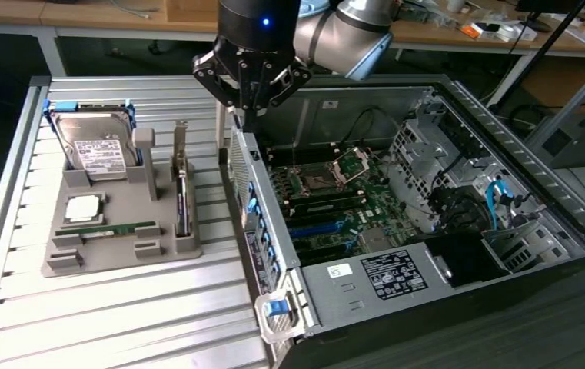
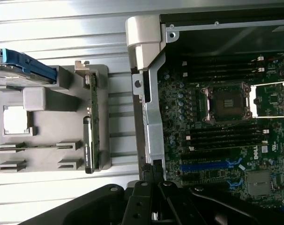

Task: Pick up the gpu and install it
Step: 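Reach for the gpu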

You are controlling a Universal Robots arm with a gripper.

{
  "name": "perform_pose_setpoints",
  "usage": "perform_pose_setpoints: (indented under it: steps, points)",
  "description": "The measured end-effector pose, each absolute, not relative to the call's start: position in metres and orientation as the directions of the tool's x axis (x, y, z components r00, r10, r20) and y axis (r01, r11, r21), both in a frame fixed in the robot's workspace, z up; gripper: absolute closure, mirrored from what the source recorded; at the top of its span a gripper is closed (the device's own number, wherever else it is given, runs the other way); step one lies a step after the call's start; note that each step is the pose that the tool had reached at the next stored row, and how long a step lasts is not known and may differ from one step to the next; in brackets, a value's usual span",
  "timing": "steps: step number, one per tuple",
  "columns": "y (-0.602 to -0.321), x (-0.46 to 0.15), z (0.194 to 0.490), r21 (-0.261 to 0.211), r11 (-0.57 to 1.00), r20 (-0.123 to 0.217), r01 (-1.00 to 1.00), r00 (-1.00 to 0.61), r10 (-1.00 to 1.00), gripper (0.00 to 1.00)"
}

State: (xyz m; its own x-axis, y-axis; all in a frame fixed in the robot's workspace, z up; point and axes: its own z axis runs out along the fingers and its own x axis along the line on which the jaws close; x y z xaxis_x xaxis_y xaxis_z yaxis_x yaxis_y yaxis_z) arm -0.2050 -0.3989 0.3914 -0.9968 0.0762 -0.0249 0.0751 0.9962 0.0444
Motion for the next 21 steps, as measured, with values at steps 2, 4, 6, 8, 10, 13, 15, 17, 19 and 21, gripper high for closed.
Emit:
perform_pose_setpoints:
  steps: [2,4,6,8,10,13,15,17,19,21]
  points:
    - [-0.399,-0.207,0.391,0.044,0.996,-0.025,0.075,-0.997,0.076,0.89]
    - [-0.399,-0.208,0.391,0.044,0.996,-0.025,0.075,-0.997,0.076,0.89]
    - [-0.399,-0.209,0.391,0.044,0.996,-0.025,0.075,-0.997,0.076,0.89]
    - [-0.399,-0.211,0.391,0.044,0.996,-0.025,0.075,-0.997,0.076,0.89]
    - [-0.399,-0.212,0.391,0.044,0.996,-0.025,0.075,-0.997,0.076,0.89]
    - [-0.399,-0.215,0.391,0.044,0.996,-0.025,0.075,-0.997,0.076,0.89]
    - [-0.399,-0.216,0.391,0.044,0.996,-0.025,0.075,-0.997,0.076,0.89]
    - [-0.399,-0.217,0.391,0.044,0.996,-0.025,0.075,-0.997,0.076,0.89]
    - [-0.399,-0.219,0.391,0.044,0.996,-0.025,0.075,-0.997,0.076,0.89]
    - [-0.399,-0.221,0.391,0.044,0.996,-0.025,0.075,-0.997,0.076,0.89]
